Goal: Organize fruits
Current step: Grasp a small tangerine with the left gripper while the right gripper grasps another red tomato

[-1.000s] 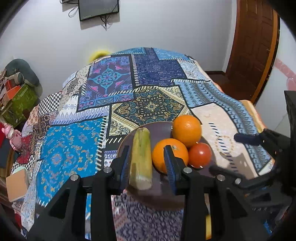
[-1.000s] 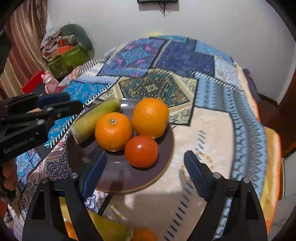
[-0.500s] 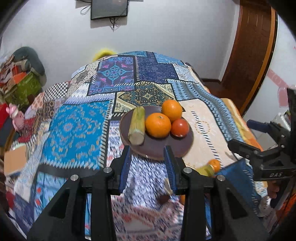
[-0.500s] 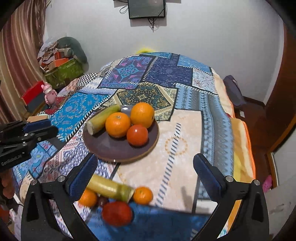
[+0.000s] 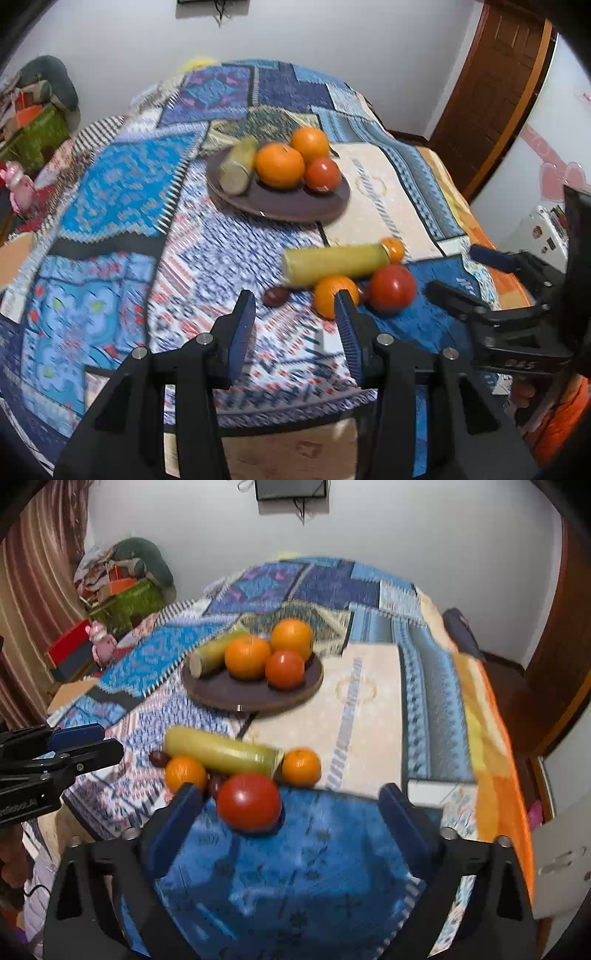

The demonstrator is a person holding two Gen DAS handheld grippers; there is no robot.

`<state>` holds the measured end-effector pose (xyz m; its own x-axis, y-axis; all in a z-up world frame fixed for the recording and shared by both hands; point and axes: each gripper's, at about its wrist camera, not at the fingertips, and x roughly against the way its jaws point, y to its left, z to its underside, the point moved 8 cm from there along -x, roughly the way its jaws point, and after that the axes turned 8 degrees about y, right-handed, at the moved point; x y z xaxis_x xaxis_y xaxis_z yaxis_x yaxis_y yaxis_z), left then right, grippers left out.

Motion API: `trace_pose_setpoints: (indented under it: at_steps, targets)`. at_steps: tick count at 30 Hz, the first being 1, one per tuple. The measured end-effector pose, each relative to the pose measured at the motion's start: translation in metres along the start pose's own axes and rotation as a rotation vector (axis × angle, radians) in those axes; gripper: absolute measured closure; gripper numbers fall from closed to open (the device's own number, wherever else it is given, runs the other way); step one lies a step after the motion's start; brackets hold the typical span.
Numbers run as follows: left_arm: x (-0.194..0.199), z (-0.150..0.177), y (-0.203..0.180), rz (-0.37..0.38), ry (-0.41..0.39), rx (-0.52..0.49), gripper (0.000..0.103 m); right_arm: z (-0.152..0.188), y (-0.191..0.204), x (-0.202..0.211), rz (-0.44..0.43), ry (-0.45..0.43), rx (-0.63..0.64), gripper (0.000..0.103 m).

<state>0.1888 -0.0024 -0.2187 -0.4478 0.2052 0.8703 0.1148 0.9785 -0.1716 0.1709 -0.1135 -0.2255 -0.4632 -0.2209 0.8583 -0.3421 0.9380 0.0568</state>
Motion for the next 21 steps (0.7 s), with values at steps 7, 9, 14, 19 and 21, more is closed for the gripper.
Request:
trace_pose_setpoints:
  at_steps: [7,9,14,19,21]
  targets:
    - [-0.020,0.010,-0.014,0.021,0.046,-0.015,0.059,0.016,0.003,-0.021,-0.068,0.068,-0.024,0.039]
    - [-0.025,0.009,-0.018,0.036,0.054,-0.017,0.059,0.016,0.005,-0.025,-0.102,0.084,-0.028,0.041]
    - [-0.035,0.005,-0.023,0.051,0.056,-0.022,0.059,0.010,0.013,-0.032,-0.129,0.085,-0.025,0.041]
    - [-0.046,0.001,-0.021,0.048,0.072,-0.006,0.059,0.010,0.016,-0.040,-0.179,0.105,-0.026,0.050]
    - [-0.049,-0.001,-0.020,0.053,0.075,0.002,0.060,0.010,0.017,-0.041,-0.192,0.105,-0.023,0.054]
